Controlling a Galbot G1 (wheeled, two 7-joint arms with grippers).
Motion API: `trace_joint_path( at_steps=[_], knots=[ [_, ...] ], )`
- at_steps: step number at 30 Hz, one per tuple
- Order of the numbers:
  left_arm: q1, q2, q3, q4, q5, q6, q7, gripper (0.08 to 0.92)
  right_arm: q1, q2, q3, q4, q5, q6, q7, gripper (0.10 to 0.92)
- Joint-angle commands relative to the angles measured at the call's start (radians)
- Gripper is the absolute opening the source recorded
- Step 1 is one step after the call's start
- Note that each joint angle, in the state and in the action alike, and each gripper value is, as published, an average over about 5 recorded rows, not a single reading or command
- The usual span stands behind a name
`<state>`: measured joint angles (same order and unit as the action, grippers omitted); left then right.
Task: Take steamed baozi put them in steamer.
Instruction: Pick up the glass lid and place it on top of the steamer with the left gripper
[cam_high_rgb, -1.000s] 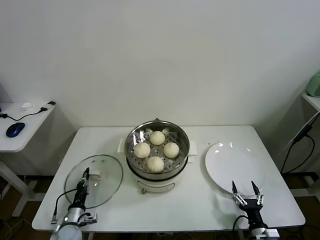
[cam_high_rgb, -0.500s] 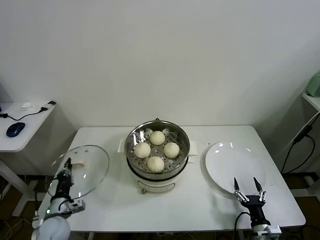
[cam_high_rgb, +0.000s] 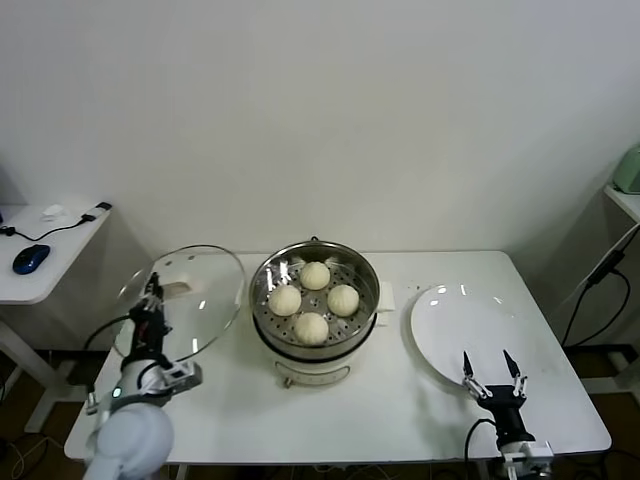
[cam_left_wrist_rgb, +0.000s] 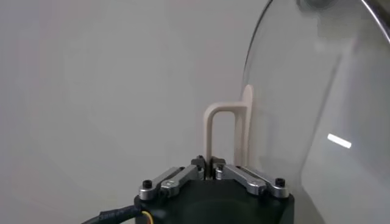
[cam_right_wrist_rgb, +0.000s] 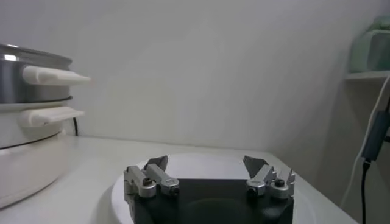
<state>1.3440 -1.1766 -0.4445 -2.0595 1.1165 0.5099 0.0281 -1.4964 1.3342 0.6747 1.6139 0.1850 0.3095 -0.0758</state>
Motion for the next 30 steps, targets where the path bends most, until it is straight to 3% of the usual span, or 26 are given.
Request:
trace_joint_path(
  at_steps=[1, 8, 14, 24, 30],
  knots=[
    [0.036, 0.025, -0.023, -0.151, -0.041, 0.069, 0.045, 0.147, -0.001, 0.001, -0.005, 0.017, -0.034, -0.026, 0.02, 0.823],
    [-0.081, -0.003, 0.255, -0.145, 0.118, 0.158, 0.096, 0.147, -0.012, 0.0, -0.011, 0.012, -0.038, -0.007, 0.02, 0.823],
    [-0.195, -0.099, 0.409, -0.066, 0.229, 0.21, 0.154, 0.147, -0.02, -0.003, -0.006, 0.006, -0.034, 0.008, 0.019, 0.823],
    [-0.324, -0.268, 0.547, 0.103, 0.347, 0.272, 0.219, 0.147, -0.026, -0.001, 0.0, -0.003, -0.018, 0.036, 0.02, 0.823],
    [-0.345, -0.331, 0.566, 0.183, 0.414, 0.276, 0.229, 0.147, -0.025, -0.001, 0.003, -0.022, -0.014, 0.058, 0.026, 0.823]
  ],
)
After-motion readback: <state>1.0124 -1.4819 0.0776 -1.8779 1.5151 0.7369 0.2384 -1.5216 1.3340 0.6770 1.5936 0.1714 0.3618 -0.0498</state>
